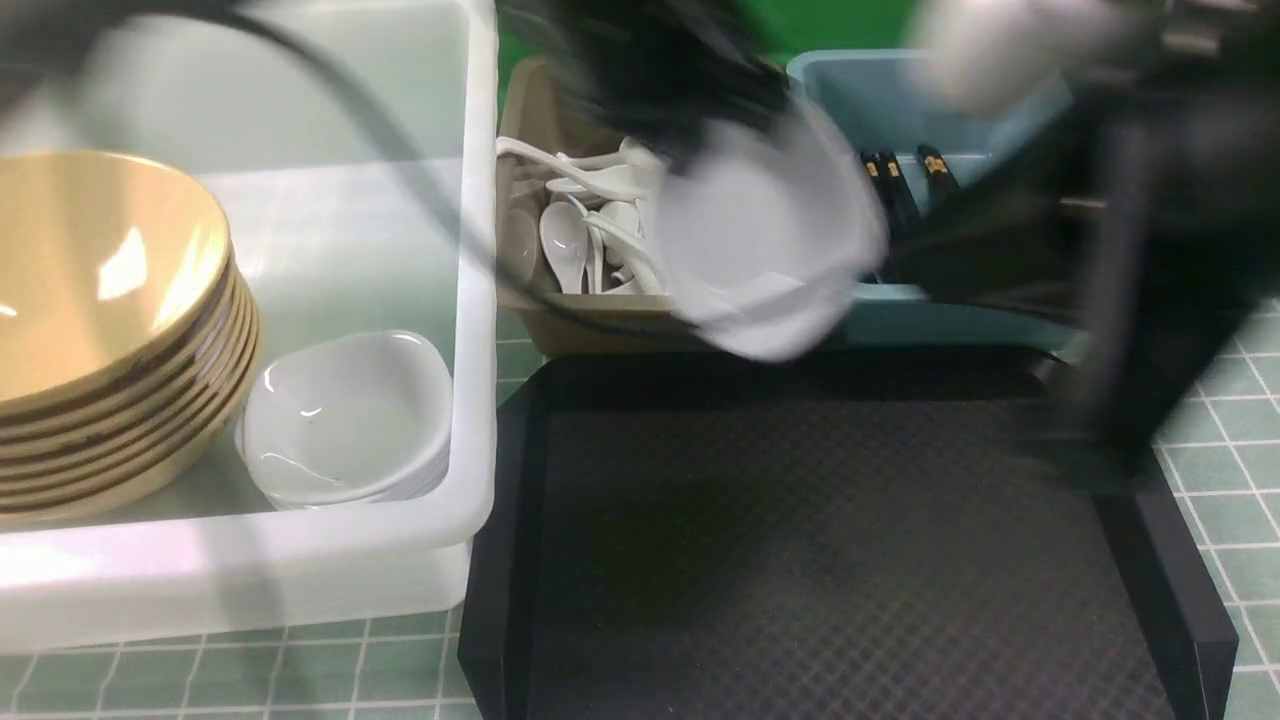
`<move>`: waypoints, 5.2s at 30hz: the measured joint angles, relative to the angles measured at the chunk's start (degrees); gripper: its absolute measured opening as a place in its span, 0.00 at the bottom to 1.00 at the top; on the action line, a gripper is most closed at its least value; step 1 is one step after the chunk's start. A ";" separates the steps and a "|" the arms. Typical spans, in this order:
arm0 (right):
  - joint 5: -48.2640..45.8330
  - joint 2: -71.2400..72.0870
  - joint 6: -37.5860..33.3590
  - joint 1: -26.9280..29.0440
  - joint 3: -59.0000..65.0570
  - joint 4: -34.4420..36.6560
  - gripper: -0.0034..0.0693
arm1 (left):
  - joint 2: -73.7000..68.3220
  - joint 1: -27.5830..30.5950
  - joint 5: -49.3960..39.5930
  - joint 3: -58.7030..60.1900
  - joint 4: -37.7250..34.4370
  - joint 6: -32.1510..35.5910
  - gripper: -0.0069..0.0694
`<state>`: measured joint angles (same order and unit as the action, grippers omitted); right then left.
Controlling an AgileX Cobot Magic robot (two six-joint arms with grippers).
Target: On blue table put chopsticks spoon bowls plates into blue grey white boxes.
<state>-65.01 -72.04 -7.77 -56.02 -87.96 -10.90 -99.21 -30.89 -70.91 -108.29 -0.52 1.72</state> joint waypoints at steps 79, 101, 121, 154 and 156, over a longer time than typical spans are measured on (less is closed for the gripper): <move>0.83 -12.36 -5.61 -5.73 -8.82 -0.12 0.11 | 22.59 21.08 14.80 47.85 8.65 -2.51 0.09; 1.77 -12.36 -5.94 -5.73 -8.42 -0.29 0.11 | 20.38 21.08 18.51 48.04 8.07 -20.20 0.60; 1.70 -12.36 -5.94 -5.73 -8.42 -0.29 0.12 | 14.20 20.90 22.93 48.04 10.94 -22.52 0.09; 55.26 33.86 -4.20 0.38 46.02 8.10 0.12 | 93.83 16.05 41.97 85.82 10.48 -8.37 0.09; 57.68 34.93 -3.74 0.38 47.81 8.15 0.12 | 94.36 16.05 41.97 86.11 10.55 -8.32 0.09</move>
<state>-7.33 -37.11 -11.51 -55.65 -40.15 -2.76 -4.84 -14.84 -28.94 -22.18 10.03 -6.61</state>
